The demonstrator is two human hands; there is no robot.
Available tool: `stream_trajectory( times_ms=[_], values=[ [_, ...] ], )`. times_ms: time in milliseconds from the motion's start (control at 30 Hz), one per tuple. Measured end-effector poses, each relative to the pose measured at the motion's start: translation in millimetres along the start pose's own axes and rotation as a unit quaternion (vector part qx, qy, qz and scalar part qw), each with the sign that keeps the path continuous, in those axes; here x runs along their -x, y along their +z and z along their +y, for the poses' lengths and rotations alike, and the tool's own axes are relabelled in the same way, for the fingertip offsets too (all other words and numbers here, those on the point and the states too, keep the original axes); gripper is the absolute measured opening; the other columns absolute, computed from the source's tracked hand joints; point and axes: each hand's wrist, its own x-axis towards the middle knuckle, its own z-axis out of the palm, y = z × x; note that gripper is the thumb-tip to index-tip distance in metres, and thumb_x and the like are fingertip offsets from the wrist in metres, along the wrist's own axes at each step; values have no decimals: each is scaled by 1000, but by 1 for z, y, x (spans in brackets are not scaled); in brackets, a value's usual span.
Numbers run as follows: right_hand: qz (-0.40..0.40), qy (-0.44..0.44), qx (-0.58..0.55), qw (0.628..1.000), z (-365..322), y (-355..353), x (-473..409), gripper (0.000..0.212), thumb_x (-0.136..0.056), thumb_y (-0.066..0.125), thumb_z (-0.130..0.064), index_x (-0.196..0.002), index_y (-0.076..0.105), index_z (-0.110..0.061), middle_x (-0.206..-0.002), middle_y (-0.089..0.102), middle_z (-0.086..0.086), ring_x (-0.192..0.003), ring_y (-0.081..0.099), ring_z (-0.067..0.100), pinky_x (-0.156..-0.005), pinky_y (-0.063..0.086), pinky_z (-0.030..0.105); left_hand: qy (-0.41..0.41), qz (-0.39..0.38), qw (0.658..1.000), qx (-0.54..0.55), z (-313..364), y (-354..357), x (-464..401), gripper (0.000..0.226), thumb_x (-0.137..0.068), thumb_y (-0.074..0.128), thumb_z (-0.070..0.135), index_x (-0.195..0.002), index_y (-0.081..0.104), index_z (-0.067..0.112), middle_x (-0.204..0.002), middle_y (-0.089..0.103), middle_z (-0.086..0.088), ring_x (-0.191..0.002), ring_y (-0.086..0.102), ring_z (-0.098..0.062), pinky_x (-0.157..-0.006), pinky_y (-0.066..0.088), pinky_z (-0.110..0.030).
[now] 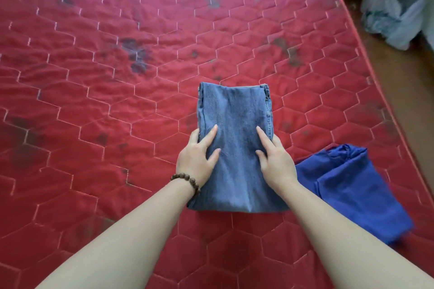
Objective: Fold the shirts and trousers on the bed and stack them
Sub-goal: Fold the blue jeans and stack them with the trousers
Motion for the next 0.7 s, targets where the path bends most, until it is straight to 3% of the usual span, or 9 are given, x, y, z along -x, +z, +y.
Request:
stream_trajectory(
  times_ms=[200, 333, 467, 567, 633, 700],
  values=[
    [22, 13, -42, 999, 40, 17, -39, 61, -96, 50, -25, -148, 23, -42, -153, 26, 2, -118, 53, 32, -92, 47, 43, -38, -32, 999, 6, -16, 37, -41, 63, -91, 58, 42, -146, 28, 45, -154, 25, 0, -130, 45, -21, -102, 42, -33],
    [-72, 61, -30, 995, 67, 42, -41, 66, -98, 48, -34, -147, 8, -51, -146, 23, 7, -107, 56, 33, -94, 45, 41, -105, -135, 985, -23, -38, 60, -40, 77, -90, 60, 39, -148, 10, 49, -155, 16, -3, -132, 42, -23, -105, 37, -31],
    [-11, 36, -14, 999, 69, 53, -41, 62, -98, 47, -25, -147, 16, -49, -140, 33, 4, -78, 55, 34, -74, 48, 39, -80, -66, 995, -5, -37, 67, -30, 80, -88, 64, 33, -148, 13, 48, -155, 19, -3, -132, 41, -21, -99, 34, -22],
    [25, 34, -27, 999, 67, 59, -30, 58, -98, 47, -23, -147, 24, -45, -140, 35, 3, -85, 58, 34, -77, 51, 43, -59, -40, 997, -5, -34, 65, -18, 78, -89, 64, 31, -149, 17, 43, -153, 24, -4, -129, 44, -21, -98, 37, -24],
    [-1, 45, -46, 998, 66, 61, -25, 59, -98, 49, -24, -147, 25, -44, -141, 32, 5, -97, 58, 33, -87, 49, 43, -79, -70, 994, -8, -33, 63, -14, 77, -89, 63, 31, -149, 16, 44, -154, 22, -3, -130, 43, -21, -100, 38, -26],
    [24, 52, -46, 997, 64, 58, -26, 58, -94, 57, -24, -146, 33, -38, -144, 32, 11, -115, 51, 33, -99, 43, 44, -111, -74, 988, -84, -29, 61, -12, 74, -89, 62, 35, -149, 19, 41, -154, 19, -8, -131, 40, -27, -103, 37, -35]
  ],
)
